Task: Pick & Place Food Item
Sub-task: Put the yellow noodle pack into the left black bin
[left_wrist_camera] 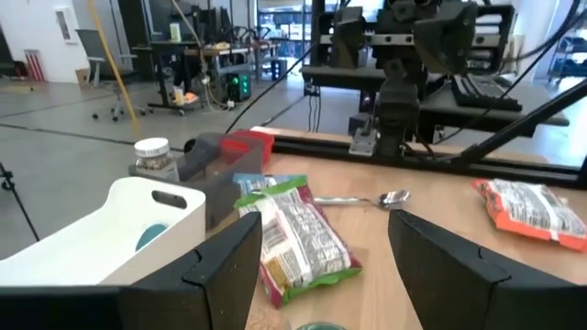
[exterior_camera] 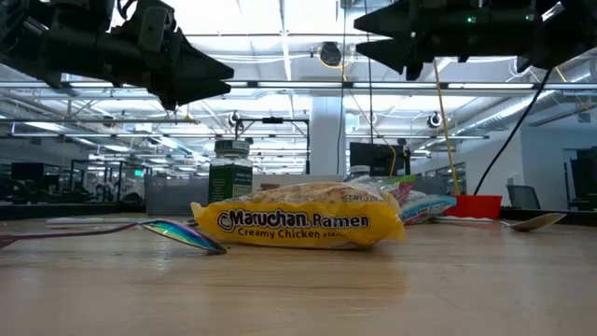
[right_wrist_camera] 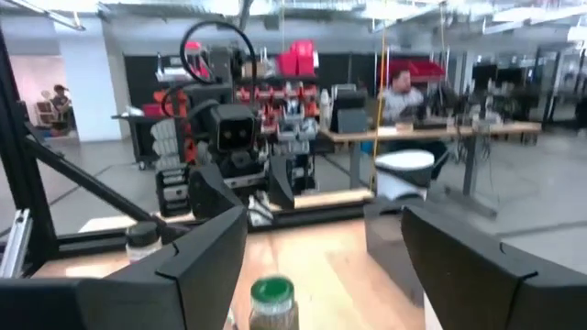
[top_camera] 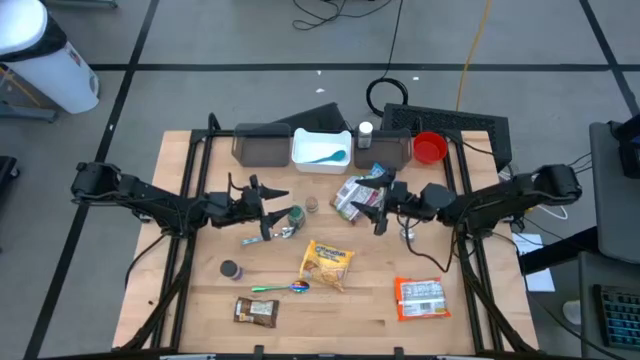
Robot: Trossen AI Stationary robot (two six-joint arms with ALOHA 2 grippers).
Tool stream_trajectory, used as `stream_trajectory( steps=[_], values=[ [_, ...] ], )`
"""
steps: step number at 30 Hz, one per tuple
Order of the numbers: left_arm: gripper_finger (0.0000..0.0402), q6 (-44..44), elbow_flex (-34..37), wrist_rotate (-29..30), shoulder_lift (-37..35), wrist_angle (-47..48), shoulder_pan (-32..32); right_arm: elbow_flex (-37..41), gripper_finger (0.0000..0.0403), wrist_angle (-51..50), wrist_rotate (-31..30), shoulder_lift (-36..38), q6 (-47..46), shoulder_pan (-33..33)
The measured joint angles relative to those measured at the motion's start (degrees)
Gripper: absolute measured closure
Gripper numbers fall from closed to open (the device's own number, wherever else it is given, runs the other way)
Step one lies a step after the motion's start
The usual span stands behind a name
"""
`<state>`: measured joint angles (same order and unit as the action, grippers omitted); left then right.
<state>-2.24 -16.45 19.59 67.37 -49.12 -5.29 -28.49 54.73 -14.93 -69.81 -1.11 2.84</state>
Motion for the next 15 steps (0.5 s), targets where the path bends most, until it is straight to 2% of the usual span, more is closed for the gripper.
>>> stream_trajectory(
  steps=[6,15],
  values=[
    [0.0158,0.0,0.0,0.0,0.0,0.1,0.1,0.0,0.0093,-4.2,0.2,0.7,-1.7,-0.2],
    [0.0158,-0.2,0.0,0.0,0.0,0.1,0.1,0.0,0.01,-5.2,0.2,-0.4,-3.9,-0.1]
  ],
)
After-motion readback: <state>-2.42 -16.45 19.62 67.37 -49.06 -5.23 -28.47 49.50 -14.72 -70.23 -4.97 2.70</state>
